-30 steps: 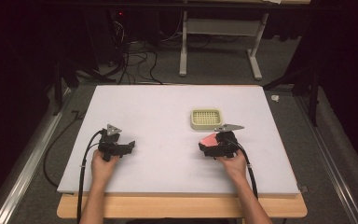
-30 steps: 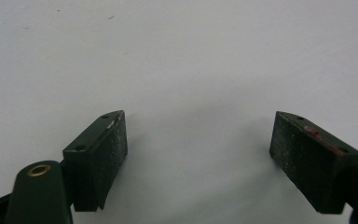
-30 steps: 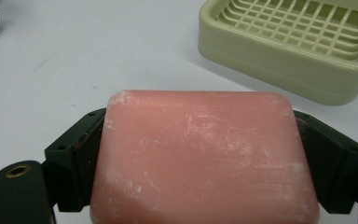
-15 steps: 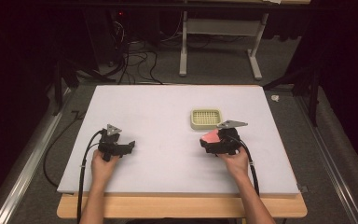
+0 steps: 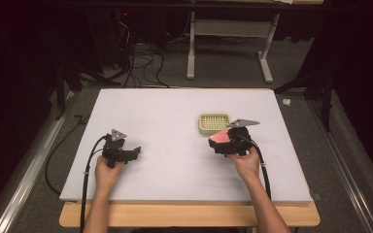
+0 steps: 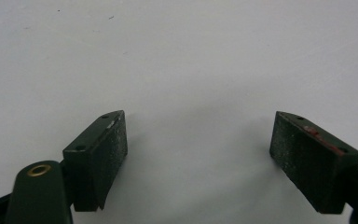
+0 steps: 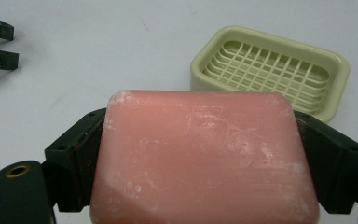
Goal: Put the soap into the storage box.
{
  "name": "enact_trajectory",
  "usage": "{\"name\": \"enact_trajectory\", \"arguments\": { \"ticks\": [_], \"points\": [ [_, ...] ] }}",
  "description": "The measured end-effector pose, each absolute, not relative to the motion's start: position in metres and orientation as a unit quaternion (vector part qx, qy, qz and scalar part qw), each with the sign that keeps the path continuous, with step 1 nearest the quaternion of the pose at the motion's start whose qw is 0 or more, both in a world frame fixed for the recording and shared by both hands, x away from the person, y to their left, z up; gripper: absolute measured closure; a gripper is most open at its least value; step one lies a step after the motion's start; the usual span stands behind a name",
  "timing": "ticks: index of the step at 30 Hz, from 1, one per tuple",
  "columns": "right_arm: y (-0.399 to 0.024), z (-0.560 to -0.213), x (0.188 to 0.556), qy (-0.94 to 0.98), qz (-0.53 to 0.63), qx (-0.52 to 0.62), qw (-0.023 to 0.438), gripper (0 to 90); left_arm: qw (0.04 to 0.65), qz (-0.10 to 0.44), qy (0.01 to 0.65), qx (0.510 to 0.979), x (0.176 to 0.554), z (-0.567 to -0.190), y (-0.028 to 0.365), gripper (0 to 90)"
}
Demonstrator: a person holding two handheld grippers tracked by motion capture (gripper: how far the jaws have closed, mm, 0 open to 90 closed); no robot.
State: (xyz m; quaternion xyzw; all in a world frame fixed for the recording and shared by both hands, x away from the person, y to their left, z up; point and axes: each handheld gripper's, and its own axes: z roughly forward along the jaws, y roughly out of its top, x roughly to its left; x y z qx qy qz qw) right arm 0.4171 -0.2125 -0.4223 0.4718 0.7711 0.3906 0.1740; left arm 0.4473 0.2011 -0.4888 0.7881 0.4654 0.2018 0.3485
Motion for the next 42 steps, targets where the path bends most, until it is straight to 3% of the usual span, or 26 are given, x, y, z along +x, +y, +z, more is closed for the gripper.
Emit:
{"name": "enact_trajectory", "arguments": {
  "ticks": [42],
  "points": [
    [-0.215,-0.396,0.456,0.759,0.387,0.491,0.183,13.8,0.349,0.202,0.465,0.788,0.447,-0.489,0.201,19.3]
  ]
}}
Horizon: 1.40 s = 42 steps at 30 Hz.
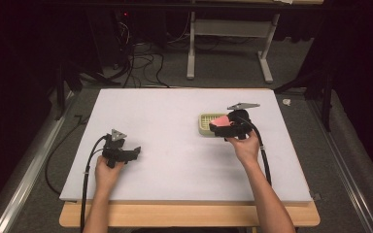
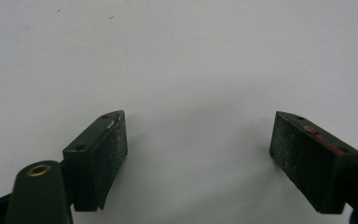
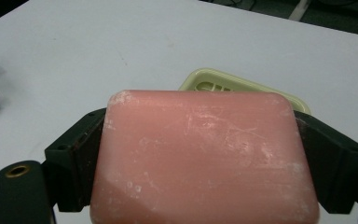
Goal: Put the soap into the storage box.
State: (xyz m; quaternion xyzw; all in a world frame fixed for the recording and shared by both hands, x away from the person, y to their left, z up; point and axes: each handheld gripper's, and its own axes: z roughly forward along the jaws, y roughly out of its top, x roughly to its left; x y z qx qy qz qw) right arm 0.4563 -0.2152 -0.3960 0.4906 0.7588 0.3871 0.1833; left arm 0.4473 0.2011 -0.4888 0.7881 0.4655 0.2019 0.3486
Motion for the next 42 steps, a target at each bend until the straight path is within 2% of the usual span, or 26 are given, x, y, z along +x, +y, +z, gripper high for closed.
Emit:
{"name": "enact_trajectory", "arguments": {
  "ticks": [18,42],
  "points": [
    [-0.219,-0.396,0.48,0.753,0.368,0.516,0.179,13.8,0.348,0.202,0.465,0.788,0.447,-0.489,0.201,19.3],
    [-0.198,-0.42,0.513,0.756,0.319,0.549,0.162,13.7,0.348,0.202,0.465,0.788,0.447,-0.489,0.201,19.3]
  ]
}}
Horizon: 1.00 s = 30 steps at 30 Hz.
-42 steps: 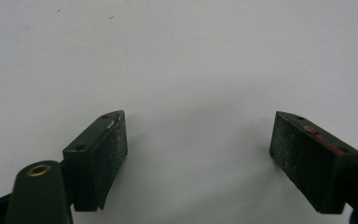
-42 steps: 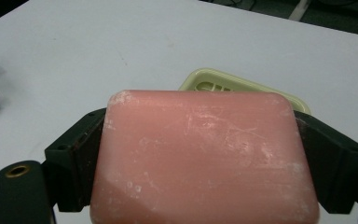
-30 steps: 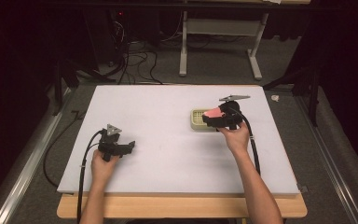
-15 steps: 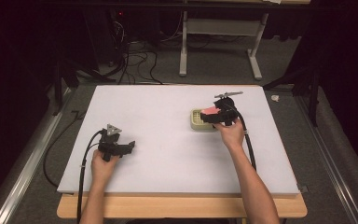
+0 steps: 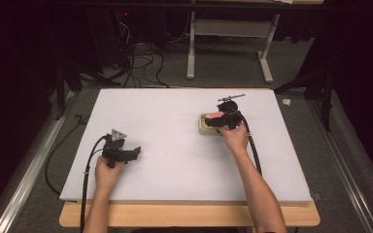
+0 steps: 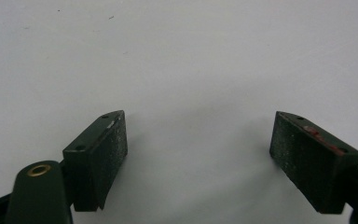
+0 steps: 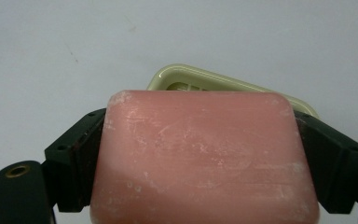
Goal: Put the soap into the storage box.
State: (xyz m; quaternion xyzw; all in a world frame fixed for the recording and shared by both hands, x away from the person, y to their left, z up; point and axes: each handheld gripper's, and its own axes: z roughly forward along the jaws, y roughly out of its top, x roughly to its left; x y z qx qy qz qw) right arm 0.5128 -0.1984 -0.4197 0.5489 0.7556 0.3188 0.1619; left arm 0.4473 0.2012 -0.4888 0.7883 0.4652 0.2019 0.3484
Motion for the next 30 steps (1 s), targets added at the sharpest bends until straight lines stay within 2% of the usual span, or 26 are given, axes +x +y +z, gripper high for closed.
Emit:
{"name": "enact_trajectory", "arguments": {
  "ticks": [30],
  "points": [
    [-0.195,-0.444,0.526,0.745,0.286,0.584,0.149,13.6,0.348,0.202,0.465,0.788,0.447,-0.489,0.201,19.3]
  ]
}}
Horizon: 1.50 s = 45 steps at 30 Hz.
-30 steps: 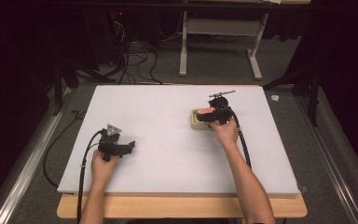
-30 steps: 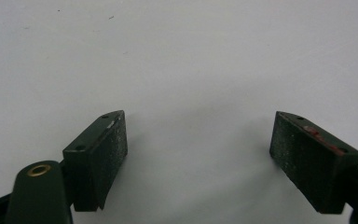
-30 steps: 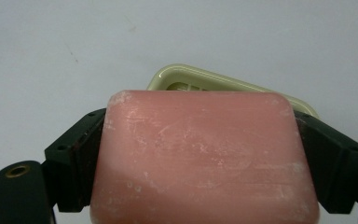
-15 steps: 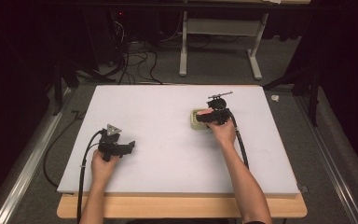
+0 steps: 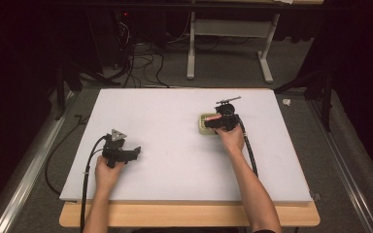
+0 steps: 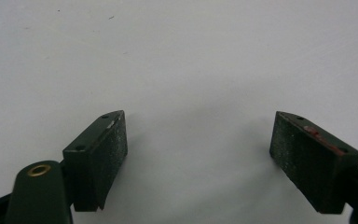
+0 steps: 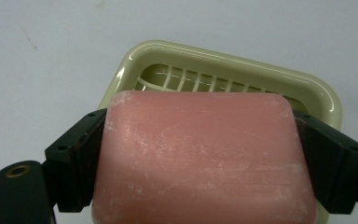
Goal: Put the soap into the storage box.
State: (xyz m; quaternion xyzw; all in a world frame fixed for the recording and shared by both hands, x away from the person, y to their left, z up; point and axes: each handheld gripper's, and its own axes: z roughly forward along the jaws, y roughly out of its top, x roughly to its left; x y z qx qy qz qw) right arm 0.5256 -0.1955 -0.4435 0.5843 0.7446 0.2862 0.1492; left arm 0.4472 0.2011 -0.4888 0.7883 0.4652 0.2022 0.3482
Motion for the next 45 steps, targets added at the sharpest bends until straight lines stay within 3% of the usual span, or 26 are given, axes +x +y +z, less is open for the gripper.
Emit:
{"name": "enact_trajectory", "arguments": {
  "ticks": [23,45],
  "points": [
    [-0.196,-0.433,0.52,0.74,0.307,0.577,0.159,13.3,0.348,0.202,0.465,0.788,0.447,-0.489,0.201,19.3],
    [-0.198,-0.402,0.496,0.745,0.346,0.539,0.189,15.2,0.348,0.202,0.465,0.788,0.447,-0.489,0.201,19.3]
  ]
}}
